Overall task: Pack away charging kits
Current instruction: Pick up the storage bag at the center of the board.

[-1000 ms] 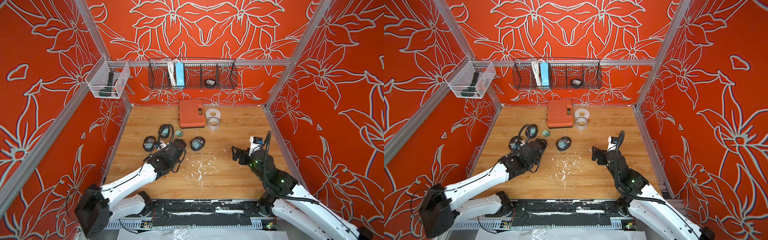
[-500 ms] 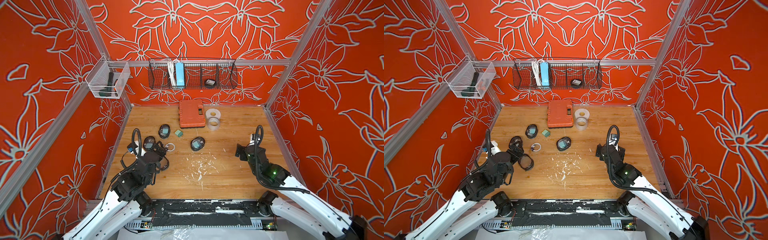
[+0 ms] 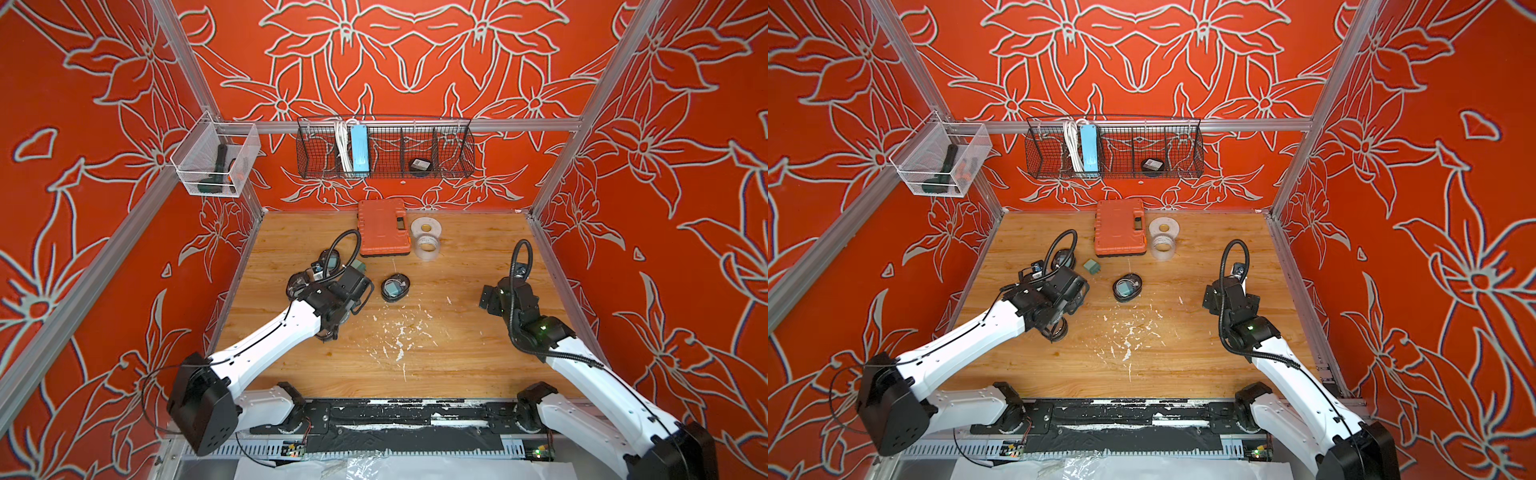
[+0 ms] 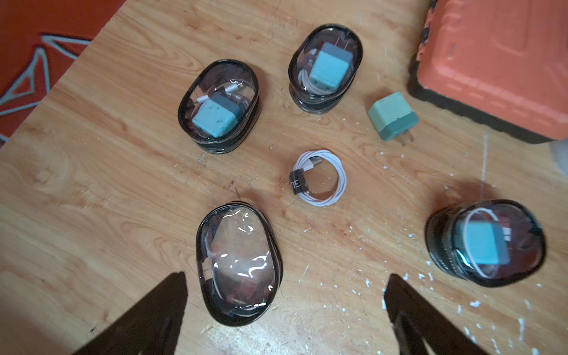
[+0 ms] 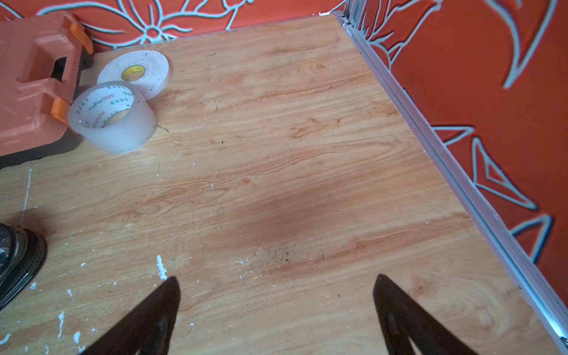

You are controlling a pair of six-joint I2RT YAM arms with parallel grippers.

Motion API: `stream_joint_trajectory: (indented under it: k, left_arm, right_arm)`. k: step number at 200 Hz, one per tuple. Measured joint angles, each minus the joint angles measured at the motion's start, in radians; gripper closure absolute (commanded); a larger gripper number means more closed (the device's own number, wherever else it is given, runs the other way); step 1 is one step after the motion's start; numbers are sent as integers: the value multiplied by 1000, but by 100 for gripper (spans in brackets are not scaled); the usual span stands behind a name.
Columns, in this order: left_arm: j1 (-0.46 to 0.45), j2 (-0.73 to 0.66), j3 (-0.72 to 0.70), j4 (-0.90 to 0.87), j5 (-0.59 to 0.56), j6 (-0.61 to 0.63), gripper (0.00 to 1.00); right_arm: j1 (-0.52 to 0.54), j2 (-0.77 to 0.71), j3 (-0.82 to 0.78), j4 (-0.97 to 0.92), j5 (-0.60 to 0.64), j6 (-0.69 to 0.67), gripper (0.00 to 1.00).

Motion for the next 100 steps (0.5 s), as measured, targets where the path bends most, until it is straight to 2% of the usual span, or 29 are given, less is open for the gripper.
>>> stream_joint_trajectory:
  k: [74, 91, 100]
  left_arm:
    - [84, 231, 41, -85, 41, 19, 10]
    - [89, 288, 60, -92, 45, 19, 15]
    - [89, 315, 65, -92, 46, 21, 21]
  right_arm:
    - [-8, 9, 0, 19, -47, -2, 2]
    - [-9, 9, 0, 24, -54, -2, 2]
    - [-9, 9, 0, 25, -57, -2, 2]
